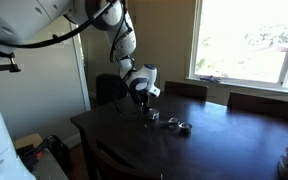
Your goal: Unstack the measuring cups
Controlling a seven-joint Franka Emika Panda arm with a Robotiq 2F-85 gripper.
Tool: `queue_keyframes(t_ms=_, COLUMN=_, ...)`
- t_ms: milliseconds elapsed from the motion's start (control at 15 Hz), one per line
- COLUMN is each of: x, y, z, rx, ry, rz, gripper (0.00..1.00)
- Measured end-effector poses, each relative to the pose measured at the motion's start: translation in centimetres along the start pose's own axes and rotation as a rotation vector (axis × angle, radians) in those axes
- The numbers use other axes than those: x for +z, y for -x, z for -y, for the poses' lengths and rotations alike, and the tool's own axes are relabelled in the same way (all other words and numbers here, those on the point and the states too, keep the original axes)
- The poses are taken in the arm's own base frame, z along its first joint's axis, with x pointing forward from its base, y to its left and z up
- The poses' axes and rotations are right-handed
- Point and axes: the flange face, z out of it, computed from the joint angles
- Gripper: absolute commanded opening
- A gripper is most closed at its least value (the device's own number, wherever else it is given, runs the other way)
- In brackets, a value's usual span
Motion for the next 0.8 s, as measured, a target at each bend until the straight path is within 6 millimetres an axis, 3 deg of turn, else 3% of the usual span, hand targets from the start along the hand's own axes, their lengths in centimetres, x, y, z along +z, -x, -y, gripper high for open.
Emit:
queue_keyframes(t_ms=67, x=0.2, y=-0.2, z=-0.2, rx=0.005, ry=0.000, rz=0.003, gripper=1.00)
queue_keyframes(t_ms=133, x=0.4, y=-0.3, z=-0.4, rx=0.010, ry=0.000, rz=0.005, gripper=0.81)
queue_keyframes(t_ms=800, x=1.6, y=-1.4, z=-1.0, rx=0.028, ry=-0.003, rz=0.001, gripper=0.15)
